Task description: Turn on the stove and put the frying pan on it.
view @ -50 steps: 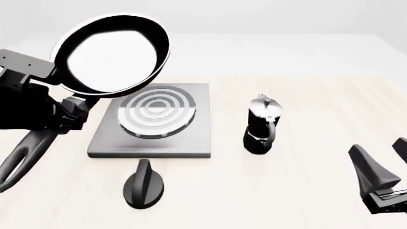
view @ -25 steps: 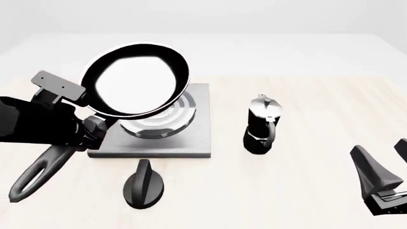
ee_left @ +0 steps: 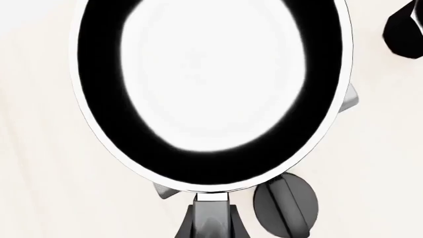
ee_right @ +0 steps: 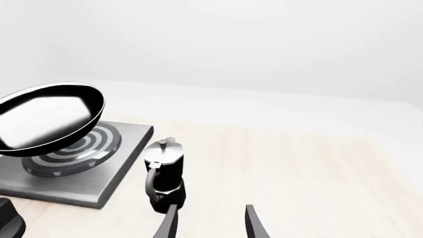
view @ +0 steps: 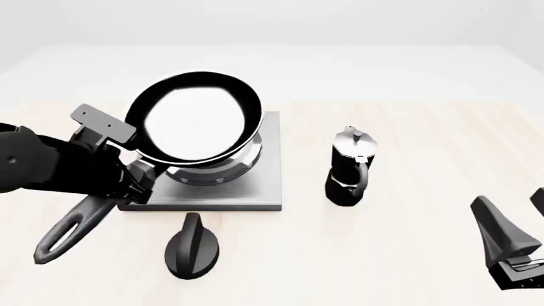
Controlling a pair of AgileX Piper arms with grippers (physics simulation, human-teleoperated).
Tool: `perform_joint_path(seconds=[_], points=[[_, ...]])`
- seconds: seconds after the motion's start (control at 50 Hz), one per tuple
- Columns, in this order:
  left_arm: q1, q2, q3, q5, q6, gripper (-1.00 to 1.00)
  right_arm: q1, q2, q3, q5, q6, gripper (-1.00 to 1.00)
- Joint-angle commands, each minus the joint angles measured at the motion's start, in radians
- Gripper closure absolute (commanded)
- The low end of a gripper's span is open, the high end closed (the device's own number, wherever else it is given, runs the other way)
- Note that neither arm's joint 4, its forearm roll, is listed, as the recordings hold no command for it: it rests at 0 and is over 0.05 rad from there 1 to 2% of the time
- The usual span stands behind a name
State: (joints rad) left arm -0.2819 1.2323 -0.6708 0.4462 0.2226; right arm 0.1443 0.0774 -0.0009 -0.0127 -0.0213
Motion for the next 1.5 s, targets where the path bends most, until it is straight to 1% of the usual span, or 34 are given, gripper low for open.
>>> perform_joint_path(seconds=[0.02,0.38,0.46,0.56,0.58,0.7,1.06,1.08,1.1,1.32,1.5], points=[[-0.002,0.042,-0.014,-0.049,0.023,1.0,-0.007,-0.011,0.001,0.011,0.0,-1.0],[-0.009,0.109,-0.011,-0.101,0.023,1.0,-0.015,-0.005,0.0,0.013,-0.002,-1.0],[0.002,0.133,-0.007,-0.118,0.04,1.0,-0.015,-0.004,0.0,0.012,-0.002,-1.0],[0.003,0.148,-0.009,-0.127,0.039,1.0,-0.019,-0.01,0.0,0.018,-0.002,-1.0],[0.01,0.155,-0.006,-0.133,0.052,1.0,-0.019,-0.012,0.0,0.021,-0.001,-1.0],[0.007,0.175,0.001,-0.15,0.051,1.0,-0.02,-0.023,0.0,0.033,0.0,-1.0],[-0.001,0.197,0.017,-0.176,0.053,1.0,-0.025,-0.036,0.0,0.047,0.001,-1.0],[-0.006,0.197,0.017,-0.176,0.046,1.0,-0.025,-0.035,0.0,0.046,0.001,-1.0],[-0.002,0.201,0.018,-0.18,0.054,1.0,-0.025,-0.034,0.0,0.045,0.0,-1.0],[-0.007,0.223,0.021,-0.198,0.05,1.0,-0.026,-0.02,0.001,0.033,0.001,-1.0],[0.002,0.251,0.021,-0.218,0.059,1.0,-0.025,-0.013,0.001,0.027,0.0,-1.0]])
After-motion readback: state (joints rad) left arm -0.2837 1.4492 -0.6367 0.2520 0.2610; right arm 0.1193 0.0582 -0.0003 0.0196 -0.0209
